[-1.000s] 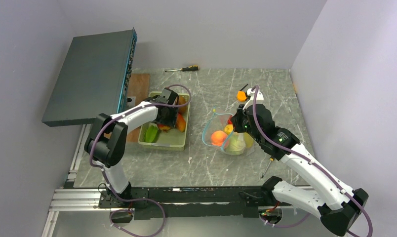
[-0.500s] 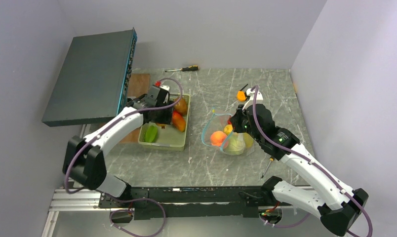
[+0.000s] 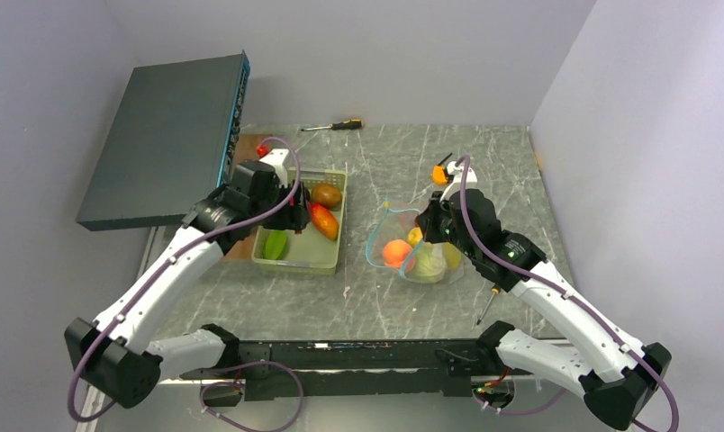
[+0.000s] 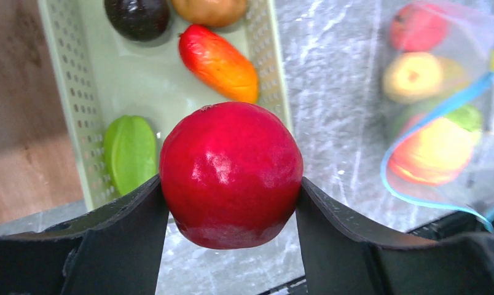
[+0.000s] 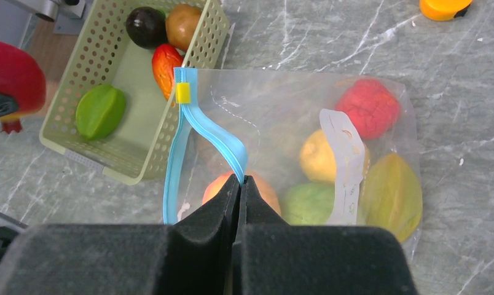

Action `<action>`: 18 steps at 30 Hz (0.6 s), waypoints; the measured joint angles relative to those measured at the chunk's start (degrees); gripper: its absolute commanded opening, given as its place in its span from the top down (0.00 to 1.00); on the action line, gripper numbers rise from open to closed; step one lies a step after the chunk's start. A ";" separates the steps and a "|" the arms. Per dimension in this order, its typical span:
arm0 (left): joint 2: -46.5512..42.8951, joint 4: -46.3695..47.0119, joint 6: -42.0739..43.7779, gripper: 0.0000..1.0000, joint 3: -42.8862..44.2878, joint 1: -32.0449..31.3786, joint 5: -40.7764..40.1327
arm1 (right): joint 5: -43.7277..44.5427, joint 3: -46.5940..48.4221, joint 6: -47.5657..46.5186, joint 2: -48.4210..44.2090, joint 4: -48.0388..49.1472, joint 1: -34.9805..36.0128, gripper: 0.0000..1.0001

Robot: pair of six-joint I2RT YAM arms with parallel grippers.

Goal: Place the food in the zip-top bag and seal the zipper

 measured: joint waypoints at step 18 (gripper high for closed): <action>-1.77 21.29 -14.23 1.00 -5.35 -14.91 17.90 | -13.25 -0.94 2.64 0.04 4.74 0.00 1.00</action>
